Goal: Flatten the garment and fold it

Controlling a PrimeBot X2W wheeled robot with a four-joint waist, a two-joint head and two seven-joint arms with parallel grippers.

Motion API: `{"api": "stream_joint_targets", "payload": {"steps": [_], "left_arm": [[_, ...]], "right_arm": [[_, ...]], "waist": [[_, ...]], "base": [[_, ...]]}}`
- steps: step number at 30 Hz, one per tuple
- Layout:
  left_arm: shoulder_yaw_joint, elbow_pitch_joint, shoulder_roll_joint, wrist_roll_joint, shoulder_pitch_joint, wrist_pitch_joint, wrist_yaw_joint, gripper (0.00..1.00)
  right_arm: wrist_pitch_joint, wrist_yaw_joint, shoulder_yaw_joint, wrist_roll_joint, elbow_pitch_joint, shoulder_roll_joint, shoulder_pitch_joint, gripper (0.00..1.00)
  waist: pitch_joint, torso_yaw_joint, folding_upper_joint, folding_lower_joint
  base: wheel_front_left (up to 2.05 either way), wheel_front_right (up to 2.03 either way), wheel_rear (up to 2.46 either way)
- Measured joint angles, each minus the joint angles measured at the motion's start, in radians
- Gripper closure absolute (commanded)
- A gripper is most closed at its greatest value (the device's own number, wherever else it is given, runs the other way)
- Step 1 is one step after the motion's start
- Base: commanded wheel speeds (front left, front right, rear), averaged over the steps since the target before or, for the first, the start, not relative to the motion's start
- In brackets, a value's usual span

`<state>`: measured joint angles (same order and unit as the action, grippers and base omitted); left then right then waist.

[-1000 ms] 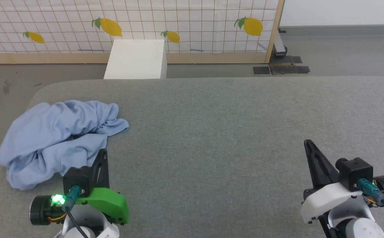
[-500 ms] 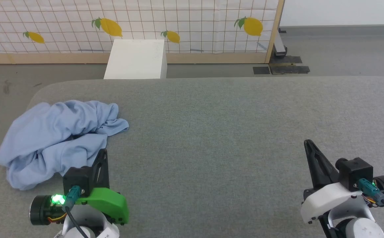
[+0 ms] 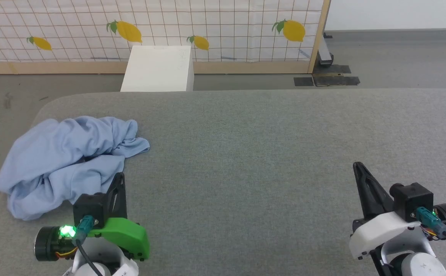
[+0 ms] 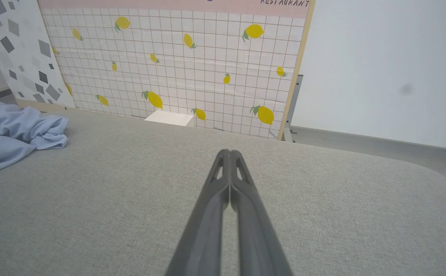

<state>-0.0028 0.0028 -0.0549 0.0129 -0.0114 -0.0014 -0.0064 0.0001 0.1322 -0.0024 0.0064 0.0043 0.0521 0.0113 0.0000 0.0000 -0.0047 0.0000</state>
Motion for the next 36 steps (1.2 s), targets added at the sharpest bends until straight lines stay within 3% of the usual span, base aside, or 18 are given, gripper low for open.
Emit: {"api": "stream_joint_targets", "payload": {"steps": [15, 16, 36], "left_arm": [[0.0, 0.0, 0.0, 0.0, 0.0, 0.0, 0.0, 1.0], [0.0, 0.0, 0.0, 0.0, 0.0, 0.0, 0.0, 0.0], [-0.004, 0.019, -0.002, 0.016, 0.0, -0.025, -0.007, 0.0]], "right_arm": [[0.0, 0.0, 0.0, 0.0, 0.0, 0.0, 0.0, 1.0], [0.0, 0.0, 0.0, 0.0, 0.0, 0.0, 0.0, 0.0], [-0.024, 0.0, -0.017, 0.031, 0.008, 0.0, -0.001, 0.0]], "waist": [[0.0, 0.0, 0.0, 0.0], [0.0, 0.0, 0.0, 0.0], [0.0, -0.001, 0.0, 0.0]], "base": [[0.0, 0.0, 0.0], [0.0, 0.0, 0.0], [0.0, 0.0, 0.0]]}}
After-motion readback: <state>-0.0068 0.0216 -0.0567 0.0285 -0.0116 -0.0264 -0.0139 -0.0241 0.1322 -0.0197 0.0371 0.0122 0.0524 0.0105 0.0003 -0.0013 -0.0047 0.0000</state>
